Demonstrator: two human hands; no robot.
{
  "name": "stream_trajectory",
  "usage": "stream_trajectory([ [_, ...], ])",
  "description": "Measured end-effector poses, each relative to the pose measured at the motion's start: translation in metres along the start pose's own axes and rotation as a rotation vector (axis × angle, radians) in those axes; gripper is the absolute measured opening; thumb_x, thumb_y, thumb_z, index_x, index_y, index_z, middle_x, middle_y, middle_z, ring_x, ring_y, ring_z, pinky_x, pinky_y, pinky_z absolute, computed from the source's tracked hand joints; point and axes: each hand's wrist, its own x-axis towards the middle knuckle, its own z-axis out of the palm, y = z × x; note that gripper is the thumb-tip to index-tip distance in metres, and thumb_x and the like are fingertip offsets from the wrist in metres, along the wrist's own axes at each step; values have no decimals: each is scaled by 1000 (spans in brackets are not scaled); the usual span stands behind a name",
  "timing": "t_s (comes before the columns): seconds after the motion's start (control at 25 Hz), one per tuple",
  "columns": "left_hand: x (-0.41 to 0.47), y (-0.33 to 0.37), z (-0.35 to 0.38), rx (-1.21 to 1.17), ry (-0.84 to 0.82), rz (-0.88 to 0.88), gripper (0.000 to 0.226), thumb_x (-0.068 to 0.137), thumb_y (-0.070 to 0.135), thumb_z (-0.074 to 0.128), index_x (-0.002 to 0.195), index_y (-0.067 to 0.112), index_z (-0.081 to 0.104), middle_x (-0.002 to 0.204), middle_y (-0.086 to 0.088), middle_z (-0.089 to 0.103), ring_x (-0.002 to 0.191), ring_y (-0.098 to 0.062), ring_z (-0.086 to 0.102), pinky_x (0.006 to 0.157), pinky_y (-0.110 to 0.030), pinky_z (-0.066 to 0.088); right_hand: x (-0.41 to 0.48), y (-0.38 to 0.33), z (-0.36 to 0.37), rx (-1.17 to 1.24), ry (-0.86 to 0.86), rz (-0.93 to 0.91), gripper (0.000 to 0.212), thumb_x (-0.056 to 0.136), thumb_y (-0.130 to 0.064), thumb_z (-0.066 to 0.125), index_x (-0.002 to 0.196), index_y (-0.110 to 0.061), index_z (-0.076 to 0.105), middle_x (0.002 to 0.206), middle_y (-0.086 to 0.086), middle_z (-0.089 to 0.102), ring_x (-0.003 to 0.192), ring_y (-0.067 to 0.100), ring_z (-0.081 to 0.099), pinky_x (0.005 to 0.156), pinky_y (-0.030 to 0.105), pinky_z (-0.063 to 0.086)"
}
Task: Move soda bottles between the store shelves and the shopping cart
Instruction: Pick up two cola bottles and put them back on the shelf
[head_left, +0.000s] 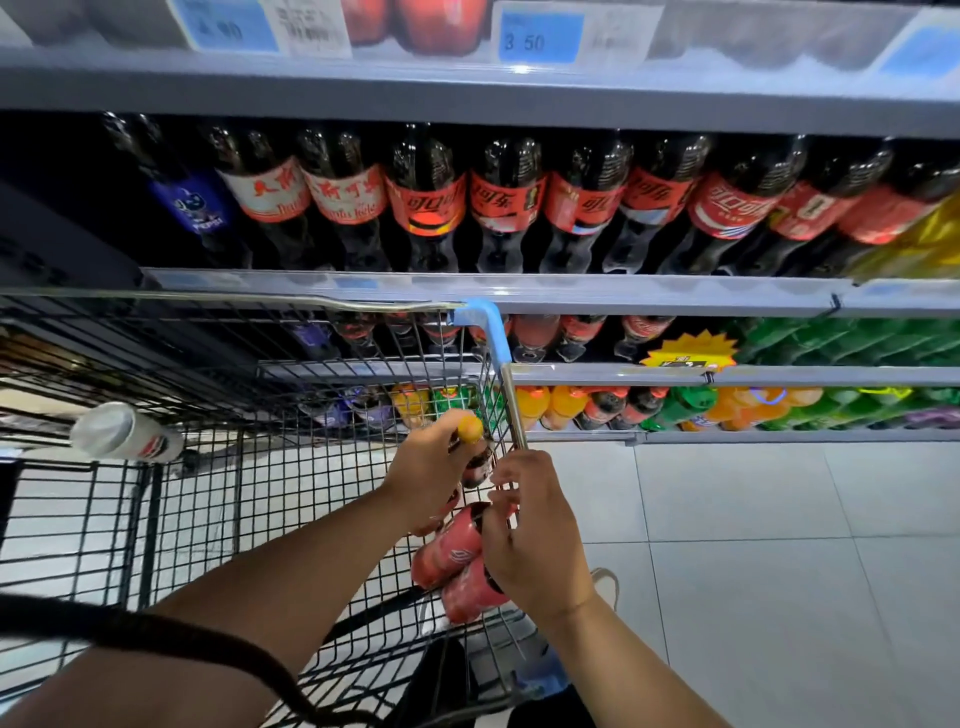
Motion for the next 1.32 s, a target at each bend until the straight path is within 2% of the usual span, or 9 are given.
stream_trajectory([
  [0.2, 11, -12, -13, -93, 27, -48, 23, 98, 30, 62, 95, 49, 52, 89, -5, 67, 74, -19, 59, 71, -27, 48, -1, -1, 0, -41, -9, -25, 25, 88, -5, 53, 110, -18, 50, 110, -10, 50, 83, 3, 54, 69, 32, 51],
  [0.32, 12, -24, -12, -171, 22, -87, 3, 101, 32, 59, 102, 34, 57, 92, -19, 66, 74, -21, 59, 72, -42, 56, 0, 0, 1, -53, -9, -30, 29, 89, -9, 52, 112, -26, 47, 109, -15, 48, 86, -3, 55, 68, 28, 52],
  [0.4, 13, -31, -9, -238, 57, -140, 5, 100, 31, 60, 102, 35, 59, 93, -5, 68, 86, -23, 67, 78, -54, 59, 0, 3, 3, -46, -12, -19, 30, 89, -9, 52, 112, -28, 48, 104, -22, 47, 86, -3, 56, 67, 29, 52],
  [0.52, 13, -39, -7, -243, 147, -131, 27, 99, 25, 60, 97, 52, 58, 95, 22, 69, 95, 1, 66, 86, -27, 56, 1, 6, 4, -48, -18, -8, 26, 88, -12, 51, 110, -26, 49, 104, -23, 47, 81, 4, 57, 63, 36, 52],
  [0.6, 11, -39, -9, -193, 194, -132, 35, 98, 28, 60, 96, 62, 54, 95, 38, 64, 90, 13, 63, 77, -13, 48, 1, 6, 5, -58, -25, -27, 21, 89, -17, 47, 108, -25, 48, 100, -21, 46, 78, 9, 57, 60, 40, 52],
  [0.8, 13, -41, -14, -249, 177, -162, 24, 98, 30, 61, 103, 53, 59, 99, 28, 67, 100, -11, 68, 89, -45, 57, 3, 5, 5, -88, -43, -24, 20, 89, -25, 44, 108, -31, 45, 102, -21, 44, 76, 10, 56, 57, 43, 51],
  [0.96, 13, -46, -25, -247, 167, -151, 26, 98, 30, 63, 123, 27, 61, 105, 9, 70, 100, -20, 69, 89, -49, 57, 5, 4, 3, -62, -72, 16, 28, 90, -17, 49, 114, -30, 46, 104, -16, 47, 75, 16, 62, 60, 46, 54],
  [1.16, 0, -36, -42, -169, 240, -107, 24, 96, 30, 67, 119, 28, 62, 90, 22, 69, 86, 7, 64, 73, -6, 44, 13, -3, 2, -25, -85, 34, 33, 88, -14, 54, 120, -20, 51, 113, -24, 45, 83, 12, 64, 71, 39, 57],
  [1.32, -17, -16, -73, -141, 290, -129, 23, 91, 31, 67, 101, 49, 58, 90, 39, 64, 85, 16, 60, 66, -1, 40, 14, -11, -2, -50, -121, 8, 34, 87, -19, 54, 118, -31, 46, 119, -26, 42, 98, 7, 64, 81, 25, 57],
])
